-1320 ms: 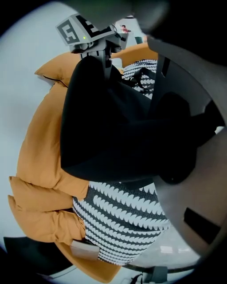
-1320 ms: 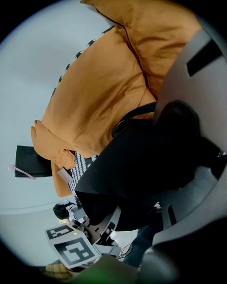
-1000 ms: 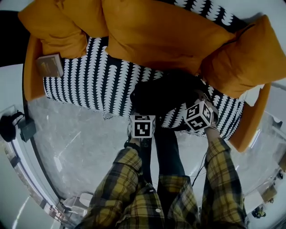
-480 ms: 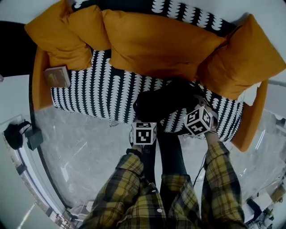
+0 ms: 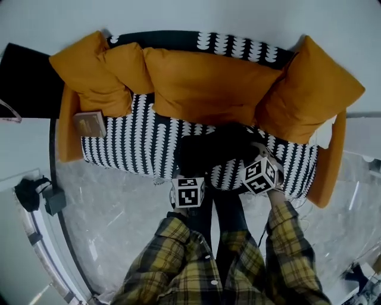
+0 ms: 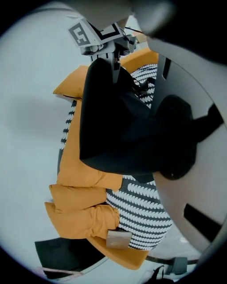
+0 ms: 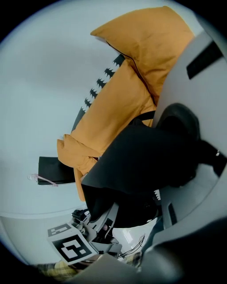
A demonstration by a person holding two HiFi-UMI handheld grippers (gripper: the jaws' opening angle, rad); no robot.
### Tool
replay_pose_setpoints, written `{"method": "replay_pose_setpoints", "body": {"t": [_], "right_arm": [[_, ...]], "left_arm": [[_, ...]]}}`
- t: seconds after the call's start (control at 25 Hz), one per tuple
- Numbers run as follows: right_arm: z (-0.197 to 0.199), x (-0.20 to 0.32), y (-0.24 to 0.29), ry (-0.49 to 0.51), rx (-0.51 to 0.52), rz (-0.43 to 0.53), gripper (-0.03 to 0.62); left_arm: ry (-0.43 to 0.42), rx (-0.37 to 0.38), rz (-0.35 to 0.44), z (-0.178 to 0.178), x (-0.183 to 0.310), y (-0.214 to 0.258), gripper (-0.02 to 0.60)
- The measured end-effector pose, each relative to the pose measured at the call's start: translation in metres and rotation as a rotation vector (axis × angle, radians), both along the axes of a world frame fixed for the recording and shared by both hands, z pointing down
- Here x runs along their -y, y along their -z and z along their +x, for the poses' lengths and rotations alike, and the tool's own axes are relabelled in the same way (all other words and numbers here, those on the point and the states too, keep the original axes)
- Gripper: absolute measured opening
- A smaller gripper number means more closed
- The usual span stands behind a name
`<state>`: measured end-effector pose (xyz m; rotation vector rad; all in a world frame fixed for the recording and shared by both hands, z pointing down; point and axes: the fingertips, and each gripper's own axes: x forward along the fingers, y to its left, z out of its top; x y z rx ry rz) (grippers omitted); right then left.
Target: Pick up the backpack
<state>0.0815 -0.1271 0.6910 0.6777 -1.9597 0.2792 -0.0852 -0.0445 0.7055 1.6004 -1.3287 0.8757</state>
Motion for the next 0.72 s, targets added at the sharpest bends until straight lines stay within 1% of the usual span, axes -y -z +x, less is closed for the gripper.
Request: {"method": "replay_pose_setpoints", "body": {"t": [0.28, 0.52, 0.72], "right_arm": [[-0.001, 0.010, 0.064, -0.029, 0.039, 0.069, 0.031], [0.005, 0.015, 0.126, -0.099, 0.078, 0.129, 0.031], [0.015, 0.007, 0.165, -0.162, 0.125, 0.152, 0.029]], "left_arm": [[-0.017, 0.017, 0.094, -0.004, 0.017, 0.057, 0.041], [-0.011, 0.000, 0.174, -0.003, 0.036, 0.110, 0.041], [-0.019, 0.004, 0.263, 0.000, 0.047, 0.151, 0.041]]}}
